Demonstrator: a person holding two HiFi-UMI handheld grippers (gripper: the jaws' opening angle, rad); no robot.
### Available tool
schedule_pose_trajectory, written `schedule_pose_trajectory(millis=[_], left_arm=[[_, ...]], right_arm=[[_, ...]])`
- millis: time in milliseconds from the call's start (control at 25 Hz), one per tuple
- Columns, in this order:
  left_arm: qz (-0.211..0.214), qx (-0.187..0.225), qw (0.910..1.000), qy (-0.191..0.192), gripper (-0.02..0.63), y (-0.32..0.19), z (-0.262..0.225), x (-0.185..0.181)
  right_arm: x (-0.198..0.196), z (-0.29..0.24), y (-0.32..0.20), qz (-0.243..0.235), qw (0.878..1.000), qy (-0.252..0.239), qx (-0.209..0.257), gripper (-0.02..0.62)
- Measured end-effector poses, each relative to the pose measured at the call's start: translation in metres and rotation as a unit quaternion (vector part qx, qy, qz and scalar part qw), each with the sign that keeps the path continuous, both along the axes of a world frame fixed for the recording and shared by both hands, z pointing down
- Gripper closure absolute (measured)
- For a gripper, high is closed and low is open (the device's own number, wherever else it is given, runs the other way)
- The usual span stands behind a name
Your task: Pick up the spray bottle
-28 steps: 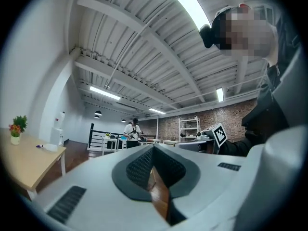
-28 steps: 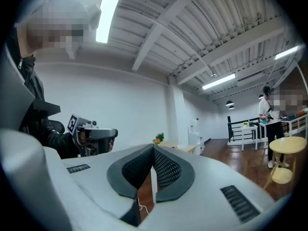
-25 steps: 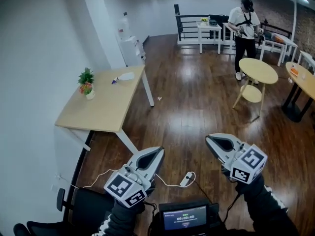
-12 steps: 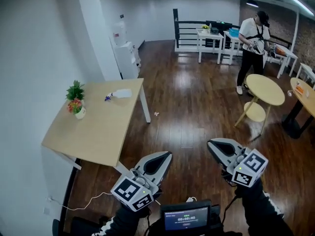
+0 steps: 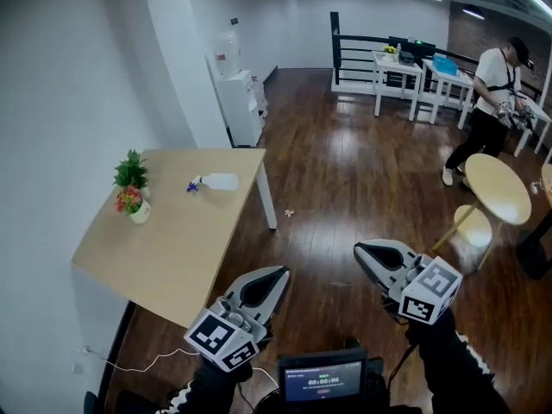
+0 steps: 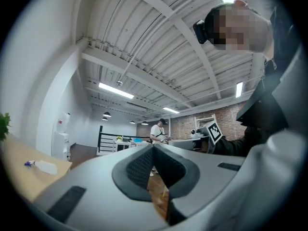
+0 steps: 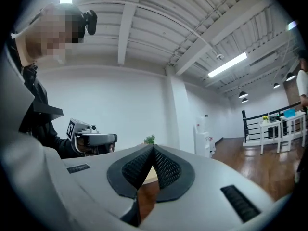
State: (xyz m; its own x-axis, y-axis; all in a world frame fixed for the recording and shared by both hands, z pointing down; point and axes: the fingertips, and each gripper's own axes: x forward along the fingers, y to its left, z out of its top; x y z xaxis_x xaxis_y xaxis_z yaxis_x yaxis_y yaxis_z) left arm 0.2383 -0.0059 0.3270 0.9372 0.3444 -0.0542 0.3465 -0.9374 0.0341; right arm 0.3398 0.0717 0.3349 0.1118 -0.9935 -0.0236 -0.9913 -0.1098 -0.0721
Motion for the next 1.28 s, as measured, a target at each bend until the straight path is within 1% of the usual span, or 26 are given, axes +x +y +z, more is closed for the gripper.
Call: schedule_pose_trajectory(millis=[160,320,400,520,600,800,960,1080,1200,1280], left_arm=[[-0.076,-0.013,0.997,-0.007,0.606,-0.01,0.006,0.102],[-0.127,-0.014,0.9917,-0.008,0.606,-0.006,-0.001,0.193],[-0.145,-0.018,0.9892,-0.011,0.606,-0.015,-0.003,0.23],[-0.161,-0.014,0.9866,-0.024,0.606,-0.038,0.0,0.275],[-0.174,-0.016,0.9845,-0.02,0.606,-0.063,-0.001,0.303],[-0.202,-0.022,0.979,0.0,0.606,-0.149,0.006,0.357],[-0.231,-0.022,0.9727,0.008,0.606,-0.224,0.004,0.379],[-0.246,-0.018,0.9689,0.011,0.606,-0.282,0.003,0.393],[-0.278,-0.032,0.9599,0.007,0.606,-0.338,0.006,0.405],[-0.3,-0.041,0.953,0.003,0.606,-0.366,0.006,0.414]], right_arm=[[0.105,0.001,-0.01,-0.058,0.998,0.021,-0.001,0.588],[0.2,-0.006,-0.01,-0.113,0.993,0.039,-0.011,0.588],[0.239,-0.008,-0.023,-0.13,0.991,0.038,-0.012,0.588],[0.284,-0.008,-0.056,-0.155,0.988,0.026,-0.01,0.588],[0.312,-0.011,-0.086,-0.168,0.985,0.029,-0.01,0.588],[0.366,-0.003,-0.182,-0.19,0.981,0.033,-0.017,0.588],[0.388,0.001,-0.262,-0.216,0.975,0.029,-0.031,0.588],[0.404,-0.005,-0.326,-0.236,0.971,0.027,-0.029,0.588],[0.42,-0.005,-0.387,-0.25,0.967,0.021,-0.032,0.588],[0.43,-0.006,-0.422,-0.271,0.962,0.018,-0.037,0.588]])
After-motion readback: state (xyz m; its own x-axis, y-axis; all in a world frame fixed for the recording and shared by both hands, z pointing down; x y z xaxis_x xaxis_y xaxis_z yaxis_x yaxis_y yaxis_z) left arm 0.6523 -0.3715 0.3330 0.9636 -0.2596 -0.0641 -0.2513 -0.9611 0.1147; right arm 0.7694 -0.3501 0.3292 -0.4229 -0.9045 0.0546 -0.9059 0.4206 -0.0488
